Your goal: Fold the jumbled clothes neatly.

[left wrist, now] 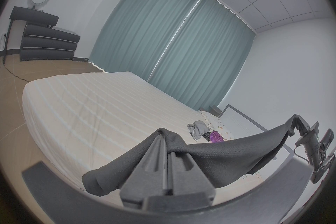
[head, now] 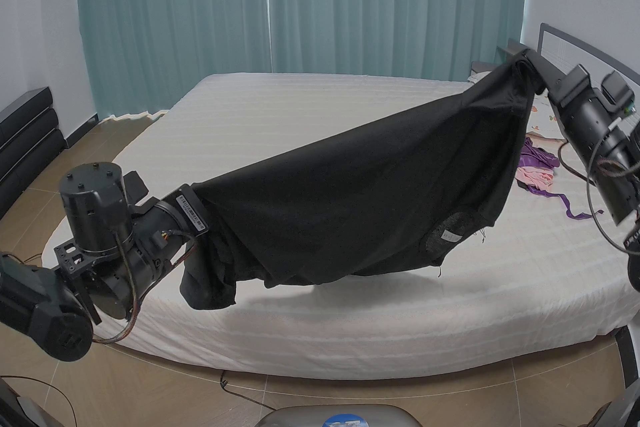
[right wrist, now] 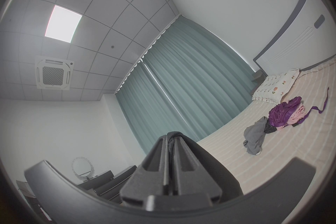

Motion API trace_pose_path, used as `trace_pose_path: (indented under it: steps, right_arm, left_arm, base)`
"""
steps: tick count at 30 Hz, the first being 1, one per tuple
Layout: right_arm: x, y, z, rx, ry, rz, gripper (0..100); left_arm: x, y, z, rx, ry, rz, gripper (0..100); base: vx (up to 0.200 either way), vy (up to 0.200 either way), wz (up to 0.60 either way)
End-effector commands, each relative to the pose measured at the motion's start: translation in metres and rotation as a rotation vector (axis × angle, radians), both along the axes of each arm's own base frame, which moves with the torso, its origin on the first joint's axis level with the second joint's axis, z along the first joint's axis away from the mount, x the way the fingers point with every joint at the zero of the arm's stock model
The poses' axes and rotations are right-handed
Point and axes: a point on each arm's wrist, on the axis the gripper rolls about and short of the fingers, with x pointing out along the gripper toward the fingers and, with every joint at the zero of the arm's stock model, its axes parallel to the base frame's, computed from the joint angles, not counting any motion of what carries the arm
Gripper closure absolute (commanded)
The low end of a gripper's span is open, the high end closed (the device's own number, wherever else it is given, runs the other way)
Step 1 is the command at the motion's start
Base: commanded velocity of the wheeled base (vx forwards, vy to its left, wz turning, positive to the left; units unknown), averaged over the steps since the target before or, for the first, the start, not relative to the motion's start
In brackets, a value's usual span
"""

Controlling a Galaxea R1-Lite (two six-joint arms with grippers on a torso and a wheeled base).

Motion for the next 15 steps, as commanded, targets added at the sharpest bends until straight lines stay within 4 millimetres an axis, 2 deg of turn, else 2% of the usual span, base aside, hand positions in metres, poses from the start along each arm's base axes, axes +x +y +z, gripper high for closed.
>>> trace_pose_path:
  steps: [1,7,8,12,15]
  right_arm:
    - [0.071,0.022,-0.021,-0.053,0.088,-0.036,100]
    - [0.111,0.039,-0.055,-0.122,0.131,-0.059,100]
    - [0.111,0.039,-0.055,-0.122,0.131,-0.059,100]
    - [0.14,0.051,-0.075,-0.155,0.134,-0.081,100]
    - [0.156,0.056,-0.087,-0.166,0.134,-0.11,100]
  left_arm:
    - [0.045,-0.011,-0.025,0.021,0.078,0.04,100]
    - [0.08,-0.009,-0.054,0.044,0.141,0.087,100]
    - [0.08,-0.009,-0.054,0.044,0.141,0.087,100]
    - [0.108,-0.007,-0.077,0.037,0.176,0.119,100]
    - [0.12,-0.005,-0.089,0.039,0.195,0.12,100]
  base:
    - [0.2,0.0,0.0]
    - [0.2,0.0,0.0]
    - [0.2,0.0,0.0]
    - [0.2,0.0,0.0]
    - [0.2,0.0,0.0]
